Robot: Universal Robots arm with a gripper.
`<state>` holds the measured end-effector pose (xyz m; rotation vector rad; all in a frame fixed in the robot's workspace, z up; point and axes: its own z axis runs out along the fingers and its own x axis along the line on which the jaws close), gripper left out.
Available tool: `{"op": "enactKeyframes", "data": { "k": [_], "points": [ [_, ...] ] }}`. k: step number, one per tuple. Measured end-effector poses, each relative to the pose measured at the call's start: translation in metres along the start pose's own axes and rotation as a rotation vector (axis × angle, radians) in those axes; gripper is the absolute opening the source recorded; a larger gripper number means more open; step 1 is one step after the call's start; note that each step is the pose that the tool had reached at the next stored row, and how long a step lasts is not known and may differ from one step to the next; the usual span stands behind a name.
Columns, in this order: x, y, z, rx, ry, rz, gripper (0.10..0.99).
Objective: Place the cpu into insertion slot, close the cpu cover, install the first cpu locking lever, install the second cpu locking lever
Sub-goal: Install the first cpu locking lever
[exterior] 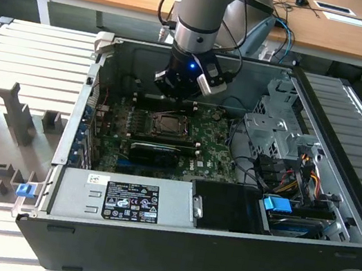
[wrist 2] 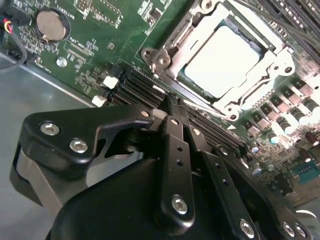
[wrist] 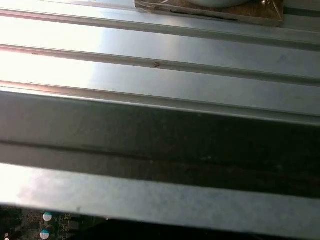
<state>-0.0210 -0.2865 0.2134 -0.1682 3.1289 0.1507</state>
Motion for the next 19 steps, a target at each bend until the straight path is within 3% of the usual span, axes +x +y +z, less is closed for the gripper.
{"op": "enactKeyframes", "data": {
  "k": [8, 19],
  "points": [
    [-0.0050, -0.0013, 0.0084, 0.001, 0.0001, 0.000, 0.106],
    [-0.0052, -0.0027, 0.0105, 0.004, 0.0004, 0.000, 0.106]
  ]
}}
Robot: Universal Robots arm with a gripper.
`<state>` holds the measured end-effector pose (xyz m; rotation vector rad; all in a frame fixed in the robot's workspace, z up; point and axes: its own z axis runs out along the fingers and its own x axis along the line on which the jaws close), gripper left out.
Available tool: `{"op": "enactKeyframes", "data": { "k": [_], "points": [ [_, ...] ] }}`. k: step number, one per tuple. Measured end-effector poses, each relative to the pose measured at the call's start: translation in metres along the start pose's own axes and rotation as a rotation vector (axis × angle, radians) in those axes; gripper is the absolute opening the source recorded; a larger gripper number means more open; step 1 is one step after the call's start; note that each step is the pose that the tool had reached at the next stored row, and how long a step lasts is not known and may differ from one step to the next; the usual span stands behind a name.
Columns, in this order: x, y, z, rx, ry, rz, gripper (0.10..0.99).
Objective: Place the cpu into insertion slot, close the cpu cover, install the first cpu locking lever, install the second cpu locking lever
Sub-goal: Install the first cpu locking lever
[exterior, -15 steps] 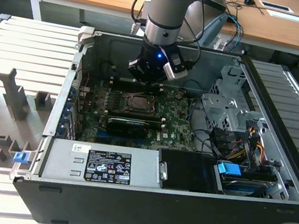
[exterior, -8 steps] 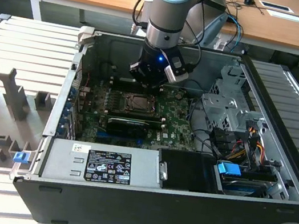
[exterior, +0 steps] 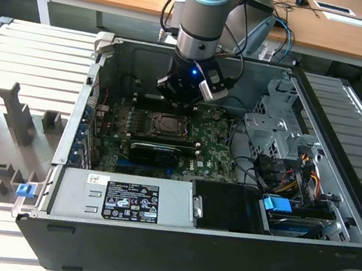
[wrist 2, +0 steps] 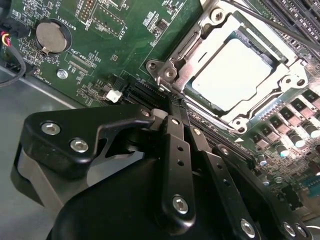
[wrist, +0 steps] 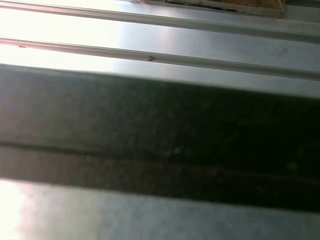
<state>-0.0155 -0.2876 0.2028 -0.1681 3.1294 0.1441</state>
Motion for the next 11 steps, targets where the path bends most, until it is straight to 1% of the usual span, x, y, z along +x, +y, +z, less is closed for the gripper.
{"op": "enactKeyframes", "data": {
  "k": [6, 8, 11],
  "points": [
    [0.0001, -0.0005, 0.0036, 0.000, 0.0006, 0.000, 0.106],
    [0.0000, -0.0005, 0.0038, -0.007, -0.0005, 0.000, 0.106],
    [0.0001, -0.0006, 0.0038, -0.022, -0.0021, 0.000, 0.106]
  ]
}}
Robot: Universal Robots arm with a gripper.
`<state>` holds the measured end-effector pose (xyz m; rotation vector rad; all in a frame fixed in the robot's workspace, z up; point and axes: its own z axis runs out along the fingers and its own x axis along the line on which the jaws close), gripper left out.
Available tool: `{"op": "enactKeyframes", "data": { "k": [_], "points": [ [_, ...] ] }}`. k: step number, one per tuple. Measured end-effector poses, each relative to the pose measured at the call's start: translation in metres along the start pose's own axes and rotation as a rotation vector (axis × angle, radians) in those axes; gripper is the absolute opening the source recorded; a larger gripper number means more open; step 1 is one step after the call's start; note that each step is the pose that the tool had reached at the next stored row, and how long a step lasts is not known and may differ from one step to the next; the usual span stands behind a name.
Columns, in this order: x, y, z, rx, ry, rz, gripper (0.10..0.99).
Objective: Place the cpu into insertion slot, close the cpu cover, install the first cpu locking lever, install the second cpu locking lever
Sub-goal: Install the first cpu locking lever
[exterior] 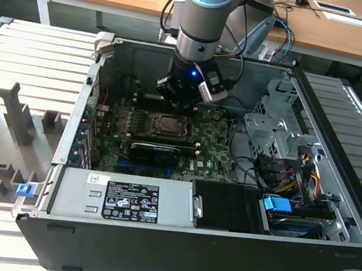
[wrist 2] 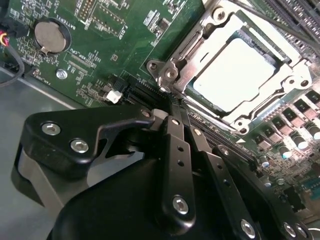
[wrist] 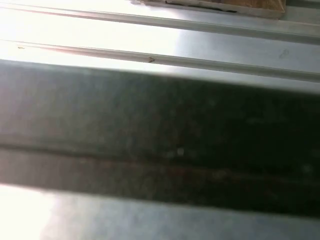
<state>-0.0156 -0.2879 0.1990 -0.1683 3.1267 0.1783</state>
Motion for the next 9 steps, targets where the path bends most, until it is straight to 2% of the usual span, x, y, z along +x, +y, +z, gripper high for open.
{"op": "enactKeyframes", "data": {
  "k": [3, 7, 9],
  "points": [
    [-0.0003, 0.0009, -0.0027, -0.006, -0.0021, 0.000, 0.106],
    [-0.0003, 0.0022, -0.0174, -0.004, -0.0008, 0.000, 0.106],
    [-0.0003, 0.0015, -0.0178, -0.004, -0.0007, 0.000, 0.106]
  ]
}}
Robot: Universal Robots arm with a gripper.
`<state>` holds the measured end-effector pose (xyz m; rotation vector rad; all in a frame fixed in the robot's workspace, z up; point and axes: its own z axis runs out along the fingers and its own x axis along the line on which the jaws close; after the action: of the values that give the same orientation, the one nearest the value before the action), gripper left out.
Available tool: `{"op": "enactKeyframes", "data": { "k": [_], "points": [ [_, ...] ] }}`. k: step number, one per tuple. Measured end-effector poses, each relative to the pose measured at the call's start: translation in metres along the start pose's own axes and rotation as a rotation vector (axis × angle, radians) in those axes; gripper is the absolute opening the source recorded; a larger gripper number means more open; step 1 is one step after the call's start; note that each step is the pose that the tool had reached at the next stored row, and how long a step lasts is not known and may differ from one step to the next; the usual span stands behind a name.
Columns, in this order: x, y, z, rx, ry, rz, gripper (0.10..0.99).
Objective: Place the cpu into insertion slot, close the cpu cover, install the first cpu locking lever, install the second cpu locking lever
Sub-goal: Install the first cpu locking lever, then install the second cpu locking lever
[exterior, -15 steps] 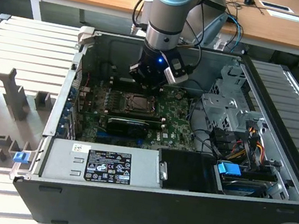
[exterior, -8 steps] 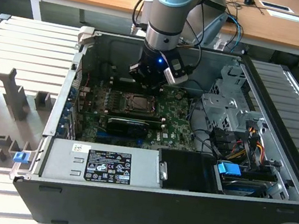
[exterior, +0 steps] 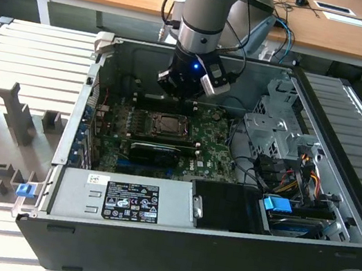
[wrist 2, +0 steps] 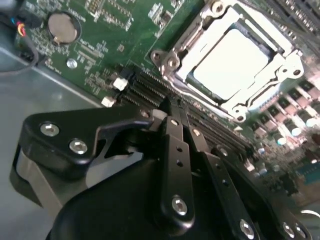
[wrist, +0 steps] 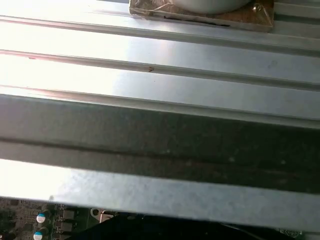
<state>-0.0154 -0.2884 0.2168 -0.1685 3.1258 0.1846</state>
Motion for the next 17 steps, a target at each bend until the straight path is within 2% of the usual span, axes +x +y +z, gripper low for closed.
{"op": "enactKeyframes", "data": {
  "k": [14, 17],
  "points": [
    [0.0008, -0.0073, -0.0009, 0.001, 0.0001, 0.000, 0.106],
    [0.0012, -0.0106, -0.0012, 0.001, 0.0000, 0.000, 0.106]
  ]
}}
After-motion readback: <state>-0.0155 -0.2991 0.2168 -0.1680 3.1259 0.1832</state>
